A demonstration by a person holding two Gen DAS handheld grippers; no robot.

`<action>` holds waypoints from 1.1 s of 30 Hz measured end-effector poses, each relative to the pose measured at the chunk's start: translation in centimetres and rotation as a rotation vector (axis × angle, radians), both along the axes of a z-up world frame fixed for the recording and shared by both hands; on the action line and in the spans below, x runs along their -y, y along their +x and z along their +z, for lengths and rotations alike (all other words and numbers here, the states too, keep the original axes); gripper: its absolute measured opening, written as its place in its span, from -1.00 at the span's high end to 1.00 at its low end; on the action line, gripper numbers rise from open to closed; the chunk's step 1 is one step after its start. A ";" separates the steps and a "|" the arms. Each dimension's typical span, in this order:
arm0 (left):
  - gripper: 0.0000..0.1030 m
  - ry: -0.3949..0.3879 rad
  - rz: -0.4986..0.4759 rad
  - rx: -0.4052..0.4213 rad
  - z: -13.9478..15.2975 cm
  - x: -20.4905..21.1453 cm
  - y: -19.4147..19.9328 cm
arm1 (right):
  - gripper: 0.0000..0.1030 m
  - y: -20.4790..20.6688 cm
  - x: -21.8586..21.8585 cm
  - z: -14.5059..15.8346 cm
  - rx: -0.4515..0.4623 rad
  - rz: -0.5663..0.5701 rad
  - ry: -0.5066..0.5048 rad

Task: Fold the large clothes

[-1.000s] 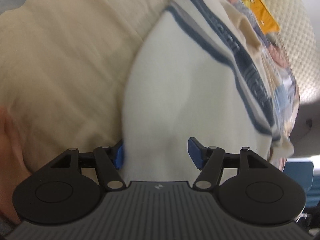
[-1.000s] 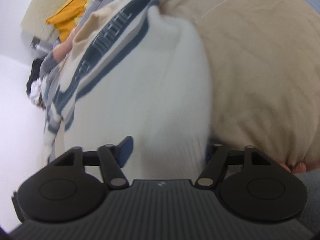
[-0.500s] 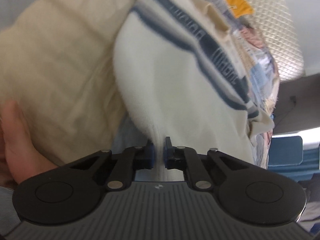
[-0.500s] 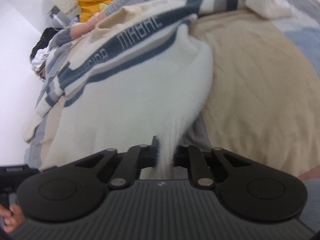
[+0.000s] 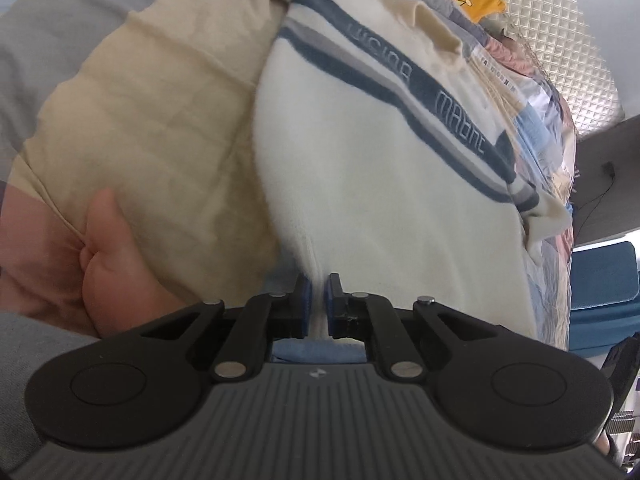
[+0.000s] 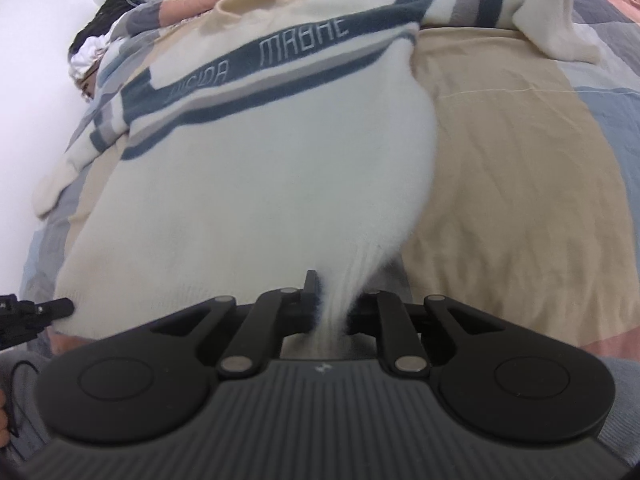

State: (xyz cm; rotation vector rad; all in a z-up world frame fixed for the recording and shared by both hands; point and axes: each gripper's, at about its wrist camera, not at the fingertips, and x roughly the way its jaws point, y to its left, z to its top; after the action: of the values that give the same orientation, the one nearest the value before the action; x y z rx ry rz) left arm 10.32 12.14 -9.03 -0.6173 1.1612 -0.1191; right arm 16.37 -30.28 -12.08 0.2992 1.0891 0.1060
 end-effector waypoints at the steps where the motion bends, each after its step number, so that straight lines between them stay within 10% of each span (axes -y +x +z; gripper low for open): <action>1: 0.82 0.020 -0.010 0.012 0.3 0.1 -0.2 | 0.67 0.0 0.2 0.0 0.002 0.004 0.001; 6: 0.81 0.110 -0.048 0.096 1.7 0.9 -0.4 | 0.15 -0.6 0.9 0.6 0.017 -0.014 -0.032; 12: 0.17 0.206 -0.102 0.246 5.9 2.6 -1.1 | 0.03 -0.5 1.2 3.3 0.129 -0.007 -0.099; 19: 0.13 0.217 -0.128 0.395 8.4 5.7 1.4 | -0.08 1.4 0.2 5.9 0.313 -0.019 -0.096; 33: 0.13 0.324 -0.122 0.423 1.8 11.5 13.8 | -0.07 9.1 -1.9 1.7 0.468 -0.109 -0.117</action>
State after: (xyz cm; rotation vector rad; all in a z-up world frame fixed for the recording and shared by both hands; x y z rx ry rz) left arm 24.15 0.62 -7.23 -0.2174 0.7835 -0.1536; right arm 25.44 -28.40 -10.38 0.2135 0.6109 0.0121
